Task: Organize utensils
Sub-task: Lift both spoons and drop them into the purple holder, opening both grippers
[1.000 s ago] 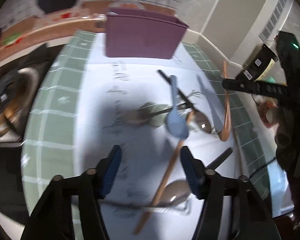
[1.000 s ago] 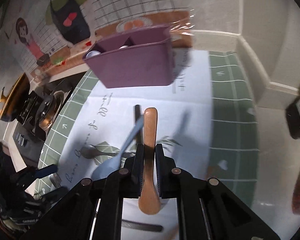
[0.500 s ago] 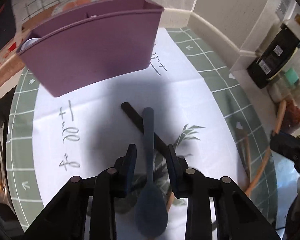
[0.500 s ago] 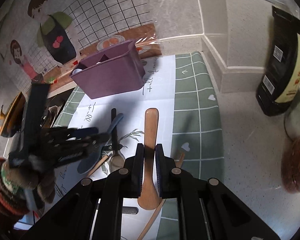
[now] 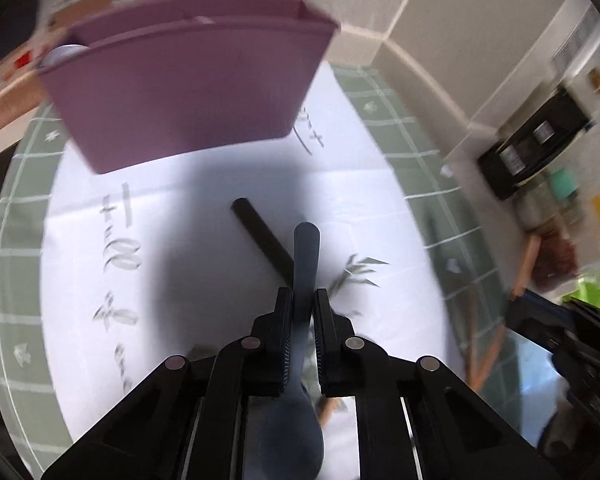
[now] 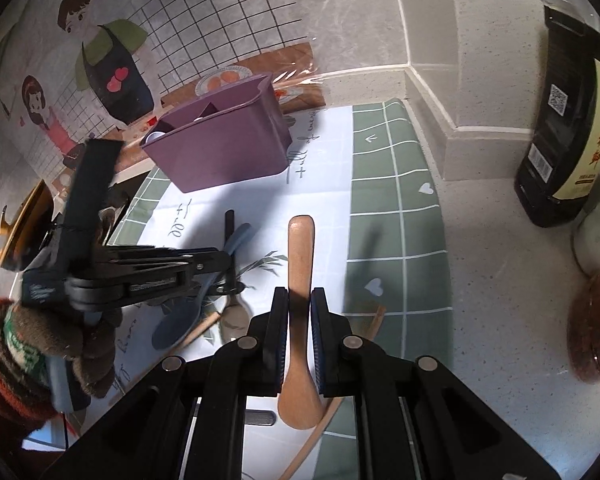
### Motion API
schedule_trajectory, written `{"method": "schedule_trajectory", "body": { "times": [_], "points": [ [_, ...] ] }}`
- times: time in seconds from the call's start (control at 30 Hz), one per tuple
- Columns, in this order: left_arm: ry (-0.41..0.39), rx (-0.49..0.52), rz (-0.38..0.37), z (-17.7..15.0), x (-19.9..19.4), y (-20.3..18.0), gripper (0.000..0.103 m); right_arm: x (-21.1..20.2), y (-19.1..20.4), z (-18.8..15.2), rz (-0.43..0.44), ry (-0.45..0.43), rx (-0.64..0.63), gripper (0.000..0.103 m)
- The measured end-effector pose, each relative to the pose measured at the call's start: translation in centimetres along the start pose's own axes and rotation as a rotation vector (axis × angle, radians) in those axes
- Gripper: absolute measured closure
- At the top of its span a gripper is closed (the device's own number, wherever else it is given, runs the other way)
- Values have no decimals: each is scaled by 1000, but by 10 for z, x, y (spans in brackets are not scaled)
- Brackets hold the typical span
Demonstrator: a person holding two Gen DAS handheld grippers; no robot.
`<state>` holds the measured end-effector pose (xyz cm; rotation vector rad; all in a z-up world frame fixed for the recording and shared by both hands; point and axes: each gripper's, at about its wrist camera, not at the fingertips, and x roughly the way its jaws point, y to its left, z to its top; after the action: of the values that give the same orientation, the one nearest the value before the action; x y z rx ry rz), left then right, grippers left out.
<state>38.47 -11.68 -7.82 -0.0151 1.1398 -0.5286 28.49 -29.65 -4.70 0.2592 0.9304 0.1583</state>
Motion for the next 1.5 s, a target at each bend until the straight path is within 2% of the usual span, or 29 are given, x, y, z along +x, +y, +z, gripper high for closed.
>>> {"method": "schedule_trajectory", "body": {
  "times": [0.17, 0.37, 0.63, 1.17, 1.3, 1.43, 1.5],
  "points": [
    [-137, -42, -37, -29, -51, 4, 93, -1, 13, 3, 17, 9, -23, 93],
    [-236, -57, -35, -48, -88, 6, 93, -3, 26, 4, 35, 8, -37, 93],
    [-328, -42, -36, -49, -122, 10, 99, -18, 46, 16, 33, -45, -89, 93],
    [-406, -37, -32, -34, -149, 20, 99, -26, 57, 43, 8, -83, -132, 93],
    [-473, 3, -16, -12, -179, 17, 99, -49, 63, 70, 28, -155, -138, 93],
    [-624, 65, 4, 25, -235, 10, 99, -108, 89, 129, 21, -332, -217, 93],
    [-692, 90, 28, 46, -257, 9, 99, -125, 98, 152, 28, -381, -236, 93]
  ]
}}
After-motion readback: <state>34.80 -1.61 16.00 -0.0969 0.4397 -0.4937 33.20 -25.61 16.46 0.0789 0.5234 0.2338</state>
